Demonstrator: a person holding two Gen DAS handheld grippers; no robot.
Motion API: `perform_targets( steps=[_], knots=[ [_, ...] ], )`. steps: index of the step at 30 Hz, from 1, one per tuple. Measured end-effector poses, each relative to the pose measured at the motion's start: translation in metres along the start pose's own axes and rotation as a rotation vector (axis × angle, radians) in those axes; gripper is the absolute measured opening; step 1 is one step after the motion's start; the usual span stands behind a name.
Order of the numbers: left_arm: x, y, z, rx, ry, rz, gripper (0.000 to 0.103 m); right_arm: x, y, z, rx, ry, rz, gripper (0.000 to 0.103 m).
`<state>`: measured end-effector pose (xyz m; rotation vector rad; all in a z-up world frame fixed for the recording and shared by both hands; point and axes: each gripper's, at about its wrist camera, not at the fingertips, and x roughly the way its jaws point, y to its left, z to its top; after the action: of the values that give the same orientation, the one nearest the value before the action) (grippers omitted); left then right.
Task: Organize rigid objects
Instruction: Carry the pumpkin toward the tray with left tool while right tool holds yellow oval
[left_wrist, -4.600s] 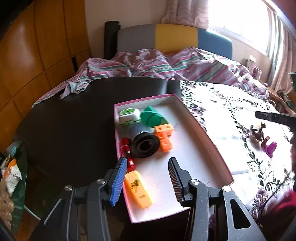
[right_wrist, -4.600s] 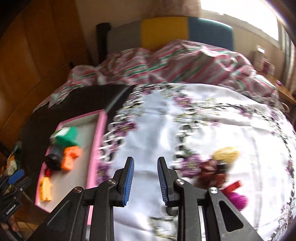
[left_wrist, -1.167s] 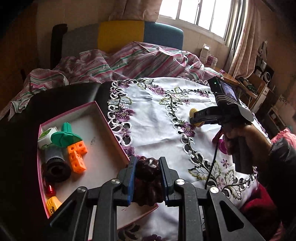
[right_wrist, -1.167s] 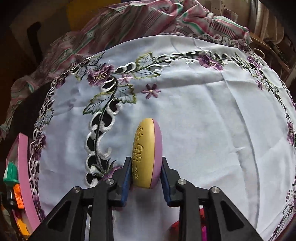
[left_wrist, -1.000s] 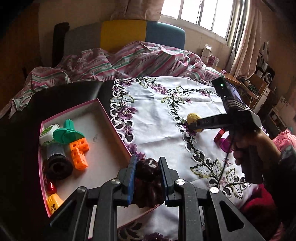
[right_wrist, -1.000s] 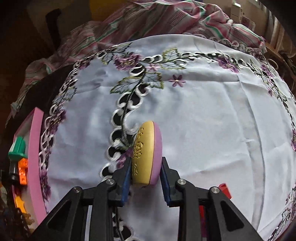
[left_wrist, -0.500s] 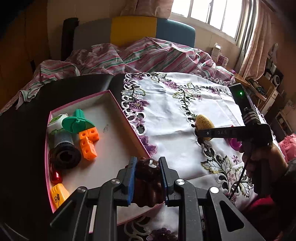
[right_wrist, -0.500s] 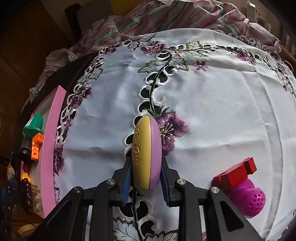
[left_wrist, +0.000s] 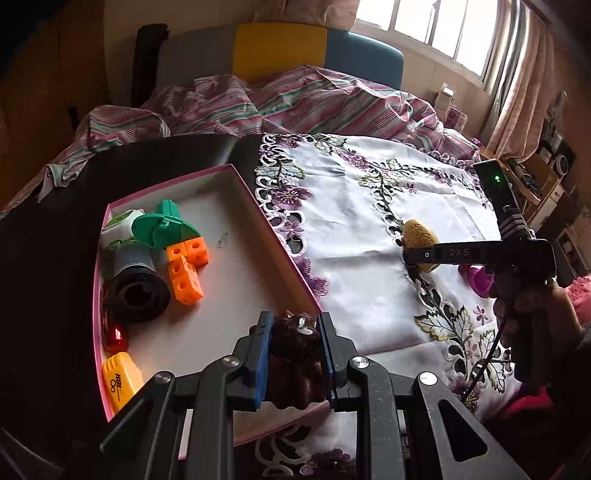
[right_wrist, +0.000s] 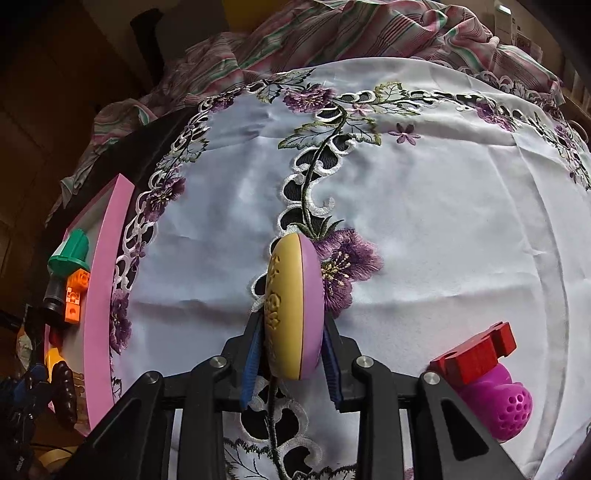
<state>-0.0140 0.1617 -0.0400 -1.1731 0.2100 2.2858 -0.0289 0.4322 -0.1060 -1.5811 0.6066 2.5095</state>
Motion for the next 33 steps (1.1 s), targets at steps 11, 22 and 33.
perform_targets(
  steps=[11,22,33],
  knots=[
    [-0.005,0.019,-0.005,-0.025,-0.010,0.054,0.024,-0.004,0.008,0.001,-0.031,-0.064,-0.079,0.035],
    [-0.019,0.032,-0.010,-0.024,-0.047,0.154,0.024,-0.002,0.025,-0.005,-0.136,-0.093,-0.171,0.031],
    [-0.037,0.048,-0.011,-0.042,-0.079,0.234,0.024,-0.001,0.030,-0.007,-0.169,-0.103,-0.192,0.031]
  ],
)
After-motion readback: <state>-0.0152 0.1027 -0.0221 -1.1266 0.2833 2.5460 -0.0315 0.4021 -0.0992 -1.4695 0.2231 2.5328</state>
